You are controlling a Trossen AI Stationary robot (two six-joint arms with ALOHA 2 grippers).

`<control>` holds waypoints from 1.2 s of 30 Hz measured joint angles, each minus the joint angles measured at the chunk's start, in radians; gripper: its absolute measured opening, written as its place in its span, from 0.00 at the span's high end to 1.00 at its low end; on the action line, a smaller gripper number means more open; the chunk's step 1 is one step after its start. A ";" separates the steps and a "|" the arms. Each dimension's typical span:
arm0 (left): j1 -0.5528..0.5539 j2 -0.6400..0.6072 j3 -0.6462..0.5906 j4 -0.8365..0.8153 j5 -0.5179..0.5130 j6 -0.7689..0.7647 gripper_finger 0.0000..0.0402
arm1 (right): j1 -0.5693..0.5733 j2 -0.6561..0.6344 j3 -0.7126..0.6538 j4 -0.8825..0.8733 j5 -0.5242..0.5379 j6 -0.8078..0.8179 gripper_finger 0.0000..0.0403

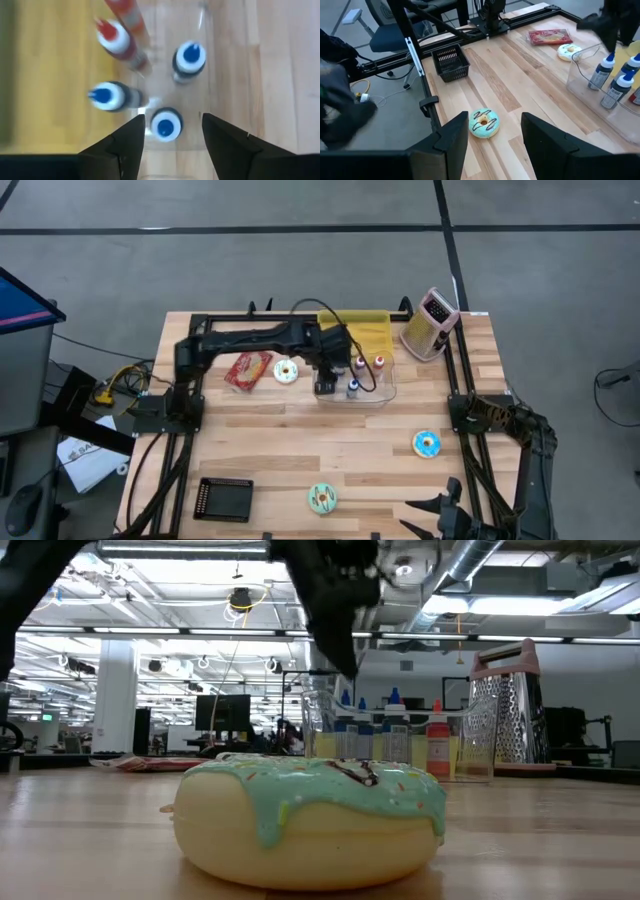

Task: Pick & Place Food Item
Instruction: Put the blue food coloring bottle into the transparent bin, then put the red popcorn bag into the yellow bin

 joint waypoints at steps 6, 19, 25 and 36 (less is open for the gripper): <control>0.001 -0.206 0.001 -0.021 -0.082 0.014 0.49 | 0.000 0.000 0.000 0.001 0.003 0.000 0.57; 0.024 -0.725 -0.348 -0.261 -0.202 -0.432 0.58 | 0.012 0.001 0.000 0.011 0.026 0.003 0.57; -0.001 -0.852 -0.647 -0.268 -0.221 -0.568 0.57 | 0.005 0.001 0.000 0.011 0.025 0.000 0.57; -0.225 -0.812 -1.042 -0.213 -0.406 -0.686 0.56 | 0.003 0.001 0.000 0.006 0.025 0.000 0.57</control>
